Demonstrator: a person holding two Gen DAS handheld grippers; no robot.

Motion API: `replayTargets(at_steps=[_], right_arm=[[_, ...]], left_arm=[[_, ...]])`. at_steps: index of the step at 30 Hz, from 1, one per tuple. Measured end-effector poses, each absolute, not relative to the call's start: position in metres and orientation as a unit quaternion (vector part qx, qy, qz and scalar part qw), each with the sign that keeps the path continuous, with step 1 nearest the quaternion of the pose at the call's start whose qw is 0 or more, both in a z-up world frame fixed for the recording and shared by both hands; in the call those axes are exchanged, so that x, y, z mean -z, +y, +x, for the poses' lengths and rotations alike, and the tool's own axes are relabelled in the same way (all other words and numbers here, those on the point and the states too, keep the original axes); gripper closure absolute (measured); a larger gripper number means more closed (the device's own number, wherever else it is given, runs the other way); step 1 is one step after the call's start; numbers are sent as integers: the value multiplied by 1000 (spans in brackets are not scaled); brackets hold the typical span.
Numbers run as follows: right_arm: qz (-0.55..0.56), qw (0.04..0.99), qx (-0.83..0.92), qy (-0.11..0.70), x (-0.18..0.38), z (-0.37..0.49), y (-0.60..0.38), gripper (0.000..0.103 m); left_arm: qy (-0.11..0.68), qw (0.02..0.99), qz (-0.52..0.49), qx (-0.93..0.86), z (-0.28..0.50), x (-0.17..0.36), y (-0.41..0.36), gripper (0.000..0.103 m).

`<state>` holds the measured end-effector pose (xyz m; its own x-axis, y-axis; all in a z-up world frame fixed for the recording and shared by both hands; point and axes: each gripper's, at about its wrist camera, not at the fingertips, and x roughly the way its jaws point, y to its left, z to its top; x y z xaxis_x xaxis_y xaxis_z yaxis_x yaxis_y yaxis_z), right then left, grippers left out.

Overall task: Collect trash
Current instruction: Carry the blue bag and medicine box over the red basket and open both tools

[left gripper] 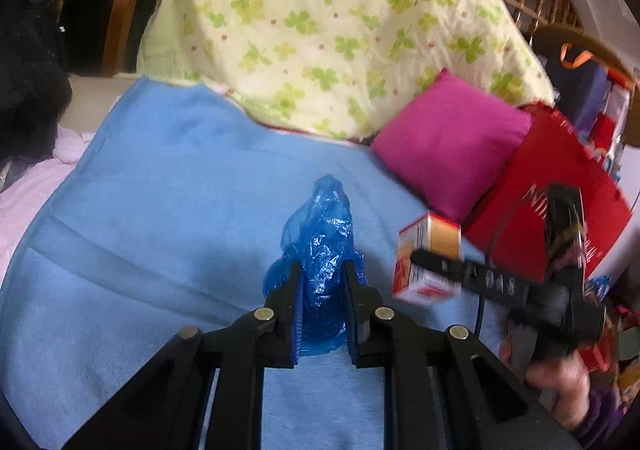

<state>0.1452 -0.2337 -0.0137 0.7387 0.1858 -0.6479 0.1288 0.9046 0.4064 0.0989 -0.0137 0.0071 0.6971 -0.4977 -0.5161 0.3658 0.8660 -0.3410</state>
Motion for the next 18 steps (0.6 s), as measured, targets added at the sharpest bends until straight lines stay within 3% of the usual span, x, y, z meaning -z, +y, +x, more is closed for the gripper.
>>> replayTargets(at_steps=[18], right_arm=[[170, 973, -29, 155, -71, -54, -241, 42]], left_arm=[[219, 928, -71, 291, -29, -77, -70, 88]])
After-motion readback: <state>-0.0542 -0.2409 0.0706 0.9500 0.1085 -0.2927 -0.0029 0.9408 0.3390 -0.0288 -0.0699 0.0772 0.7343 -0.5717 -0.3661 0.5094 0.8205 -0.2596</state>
